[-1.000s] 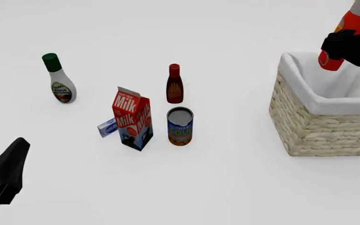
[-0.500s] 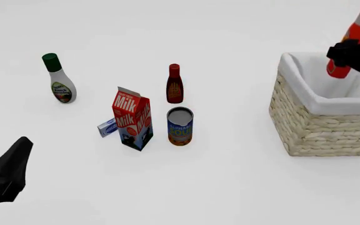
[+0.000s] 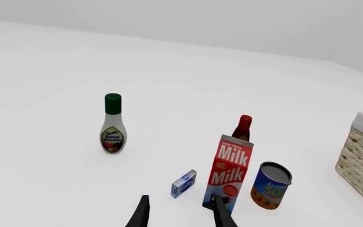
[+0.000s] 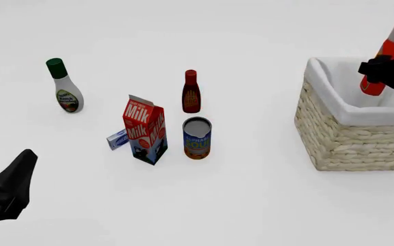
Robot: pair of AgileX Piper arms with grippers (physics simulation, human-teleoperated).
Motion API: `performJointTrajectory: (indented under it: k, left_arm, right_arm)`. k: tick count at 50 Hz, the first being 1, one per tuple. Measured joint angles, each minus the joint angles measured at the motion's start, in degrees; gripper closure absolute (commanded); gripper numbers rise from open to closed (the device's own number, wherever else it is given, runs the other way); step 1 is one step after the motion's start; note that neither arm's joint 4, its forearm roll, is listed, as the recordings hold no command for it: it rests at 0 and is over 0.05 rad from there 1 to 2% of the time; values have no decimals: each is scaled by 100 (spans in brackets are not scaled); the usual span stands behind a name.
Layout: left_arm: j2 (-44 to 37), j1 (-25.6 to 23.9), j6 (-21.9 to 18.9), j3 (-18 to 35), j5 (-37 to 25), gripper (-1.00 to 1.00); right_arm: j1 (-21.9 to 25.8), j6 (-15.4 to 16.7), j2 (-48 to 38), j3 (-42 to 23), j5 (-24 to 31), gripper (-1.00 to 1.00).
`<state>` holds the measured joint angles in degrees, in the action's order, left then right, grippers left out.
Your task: Pick the ketchup and place it in the basket.
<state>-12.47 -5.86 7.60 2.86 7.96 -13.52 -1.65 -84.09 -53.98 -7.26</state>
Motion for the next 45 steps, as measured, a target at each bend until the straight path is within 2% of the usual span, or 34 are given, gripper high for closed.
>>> performJointTrajectory:
  k: [38, 39, 45]
  left_arm:
    - [-215, 29, 56, -30, 208, -100]
    - [-217, 29, 58, -31, 210, -100]
    - [-217, 32, 65, -34, 214, -100]
  right_arm:
    - [-232, 70, -846, -159, -247, 100]
    - [-236, 82, -860, -166, -244, -100]
    - [-209, 67, -863, -170, -253, -100]
